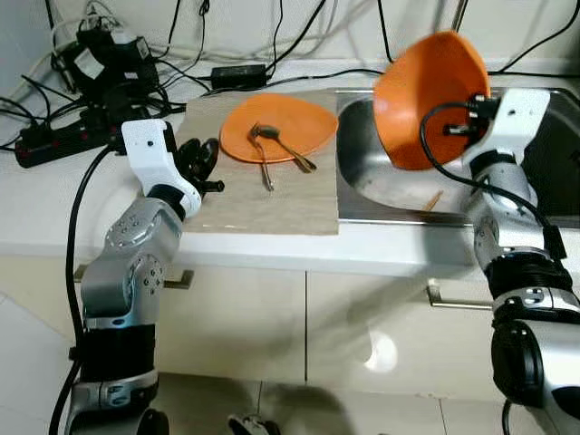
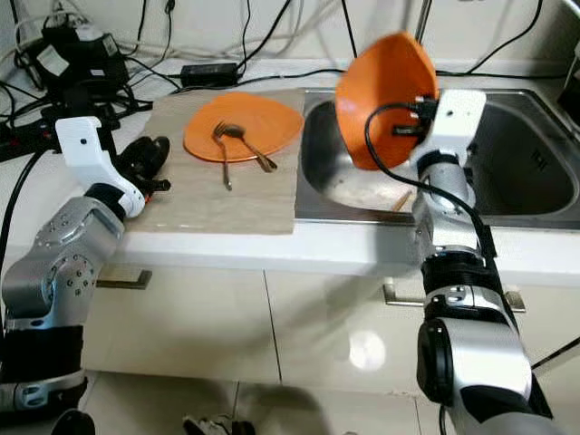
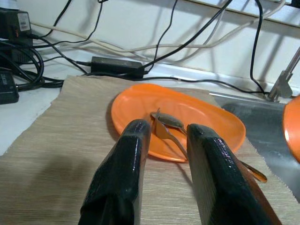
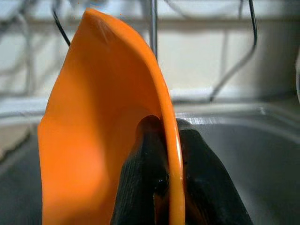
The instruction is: Kitchen organization
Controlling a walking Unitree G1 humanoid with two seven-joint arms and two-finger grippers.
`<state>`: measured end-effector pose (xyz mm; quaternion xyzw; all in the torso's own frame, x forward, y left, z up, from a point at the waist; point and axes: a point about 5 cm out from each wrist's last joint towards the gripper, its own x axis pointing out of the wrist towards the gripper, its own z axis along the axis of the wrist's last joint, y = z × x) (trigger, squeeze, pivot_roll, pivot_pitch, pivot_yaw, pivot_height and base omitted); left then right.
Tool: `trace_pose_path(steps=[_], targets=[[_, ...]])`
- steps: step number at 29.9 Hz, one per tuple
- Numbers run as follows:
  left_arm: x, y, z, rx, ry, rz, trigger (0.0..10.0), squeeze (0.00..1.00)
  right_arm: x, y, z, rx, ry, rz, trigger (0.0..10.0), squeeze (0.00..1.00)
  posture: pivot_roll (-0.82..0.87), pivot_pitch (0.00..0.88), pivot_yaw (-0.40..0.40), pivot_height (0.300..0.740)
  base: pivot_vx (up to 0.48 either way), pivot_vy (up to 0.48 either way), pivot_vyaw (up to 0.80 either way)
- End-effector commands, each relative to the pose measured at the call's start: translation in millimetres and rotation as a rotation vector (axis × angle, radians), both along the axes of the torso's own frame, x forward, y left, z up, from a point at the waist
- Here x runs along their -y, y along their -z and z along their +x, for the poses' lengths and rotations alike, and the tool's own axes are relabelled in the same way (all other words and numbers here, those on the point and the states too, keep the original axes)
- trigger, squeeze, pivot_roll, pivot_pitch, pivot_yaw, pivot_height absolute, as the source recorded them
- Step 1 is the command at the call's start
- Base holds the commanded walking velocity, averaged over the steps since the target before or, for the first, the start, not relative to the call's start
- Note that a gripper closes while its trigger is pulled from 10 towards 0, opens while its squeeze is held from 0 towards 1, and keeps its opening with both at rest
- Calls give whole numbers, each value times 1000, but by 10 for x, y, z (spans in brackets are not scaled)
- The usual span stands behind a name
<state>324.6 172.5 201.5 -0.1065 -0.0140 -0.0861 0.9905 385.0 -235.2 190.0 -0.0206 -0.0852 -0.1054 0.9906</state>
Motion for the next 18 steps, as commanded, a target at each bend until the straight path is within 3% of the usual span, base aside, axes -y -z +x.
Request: trace_pose_path(steps=[1, 3, 16, 17, 18], targets=[[-29, -78, 15, 18, -1, 2, 10000, 0, 17, 47, 20, -51, 33, 51, 0, 0, 9, 0, 112, 740, 0, 0, 0], [-35, -77, 15, 13, -1, 2, 10000, 0, -14, 179, 41, -142, 60, 108, 0, 0, 9, 0, 113, 740, 0, 0, 0], [-50, -87, 14, 11, 0, -1, 10000, 0, -104, 343, 85, -303, 93, 176, 0, 0, 16, 0, 101, 740, 0, 0, 0], [-51, -87, 11, 11, 0, -1, 10000, 0, -108, 342, 88, -305, 96, 173, 0, 533, 16, 0, 100, 740, 0, 0, 0], [-51, -87, 11, 11, 0, -1, 10000, 0, -108, 342, 88, -305, 96, 173, 0, 533, 16, 0, 100, 740, 0, 0, 0]])
